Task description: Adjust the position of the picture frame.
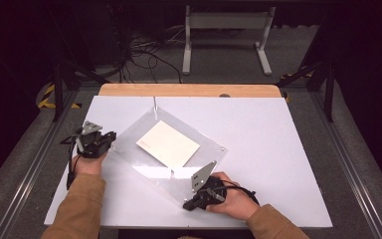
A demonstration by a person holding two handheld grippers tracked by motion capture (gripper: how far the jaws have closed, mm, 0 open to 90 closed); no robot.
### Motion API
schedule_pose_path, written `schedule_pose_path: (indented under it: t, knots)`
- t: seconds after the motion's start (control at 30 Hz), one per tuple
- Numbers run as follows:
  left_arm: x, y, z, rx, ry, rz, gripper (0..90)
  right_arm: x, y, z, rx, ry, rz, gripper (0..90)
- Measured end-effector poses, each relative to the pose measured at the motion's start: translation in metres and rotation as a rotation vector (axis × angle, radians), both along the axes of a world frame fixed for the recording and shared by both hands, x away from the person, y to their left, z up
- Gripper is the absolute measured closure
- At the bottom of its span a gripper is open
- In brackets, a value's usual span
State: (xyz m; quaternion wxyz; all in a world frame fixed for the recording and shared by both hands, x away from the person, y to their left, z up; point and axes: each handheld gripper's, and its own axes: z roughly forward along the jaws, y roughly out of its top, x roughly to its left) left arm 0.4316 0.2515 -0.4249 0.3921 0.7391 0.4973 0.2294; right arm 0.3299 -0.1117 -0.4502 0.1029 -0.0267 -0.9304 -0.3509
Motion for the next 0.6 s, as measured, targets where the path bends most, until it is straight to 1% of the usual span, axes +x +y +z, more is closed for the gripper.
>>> schedule_pose_path:
  t: [0.03, 0.07, 0.1, 0.13, 0.17, 0.2, 0.23, 0.27, 0.3, 0.33, 0.37, 0.4, 0.43, 0.47, 0.5, 0.53, 0.57, 0.6]
  knots:
    - [0.005, -0.004, -0.001, 0.019, 0.008, 0.005, 82.9, -0.005, 0.004, -0.004, -0.029, -0.026, 0.018, 89.4]
    - [0.009, -0.006, -0.002, 0.011, 0.001, 0.001, 83.5, -0.008, 0.006, -0.003, -0.014, -0.037, 0.012, 88.3]
    - [0.014, -0.007, -0.004, 0.001, 0.014, 0.001, 83.4, -0.010, 0.007, -0.002, -0.023, -0.047, 0.018, 86.6]
    - [0.019, -0.008, -0.007, -0.011, 0.015, 0.012, 83.3, -0.011, 0.008, -0.001, -0.032, -0.048, 0.019, 84.5]
    - [0.022, -0.009, -0.009, -0.012, 0.020, 0.014, 83.0, -0.010, 0.007, 0.000, -0.016, -0.052, 0.017, 83.7]
    - [0.025, -0.010, -0.010, -0.004, 0.025, 0.017, 83.2, -0.009, 0.005, 0.001, -0.004, -0.050, 0.009, 83.5]
    - [0.029, -0.011, -0.013, -0.002, 0.024, 0.022, 83.3, -0.009, 0.003, 0.002, 0.002, -0.046, 0.001, 83.2]
    - [0.032, -0.011, -0.017, -0.021, 0.021, 0.028, 83.4, -0.008, 0.001, 0.004, 0.015, -0.045, -0.011, 82.9]
    - [0.032, -0.011, -0.017, -0.021, 0.021, 0.028, 83.2, -0.005, -0.003, 0.006, 0.038, -0.047, -0.028, 82.8]
    - [0.036, -0.010, -0.021, -0.057, 0.011, 0.033, 82.7, -0.003, -0.008, 0.009, 0.061, -0.048, -0.049, 82.6]
    - [0.036, -0.010, -0.021, -0.066, 0.014, 0.033, 82.4, -0.001, -0.011, 0.011, 0.074, -0.053, -0.065, 82.0]
    - [0.035, -0.010, -0.021, -0.065, 0.010, 0.035, 81.8, 0.003, -0.016, 0.014, 0.100, -0.060, -0.091, 80.9]
    - [0.035, -0.010, -0.021, -0.065, 0.010, 0.035, 79.2, 0.003, -0.016, 0.014, 0.100, -0.060, -0.091, 80.9]
    - [0.034, -0.010, -0.021, -0.066, 0.010, 0.025, 79.2, 0.005, -0.019, 0.016, 0.113, -0.067, -0.113, 80.4]
    - [0.031, -0.010, -0.019, -0.055, 0.009, 0.029, 72.0, 0.010, -0.025, 0.019, 0.133, -0.075, -0.148, 80.3]
    - [0.026, -0.009, -0.016, -0.042, -0.001, 0.040, 61.1, 0.015, -0.032, 0.021, 0.149, -0.077, -0.188, 79.6]
    - [0.021, -0.008, -0.014, -0.041, -0.020, 0.046, 54.8, 0.020, -0.040, 0.023, 0.167, -0.083, -0.235, 78.8]
    - [0.014, -0.007, -0.012, -0.047, -0.046, 0.054, 50.4, 0.023, -0.044, 0.024, 0.174, -0.087, -0.265, 77.8]
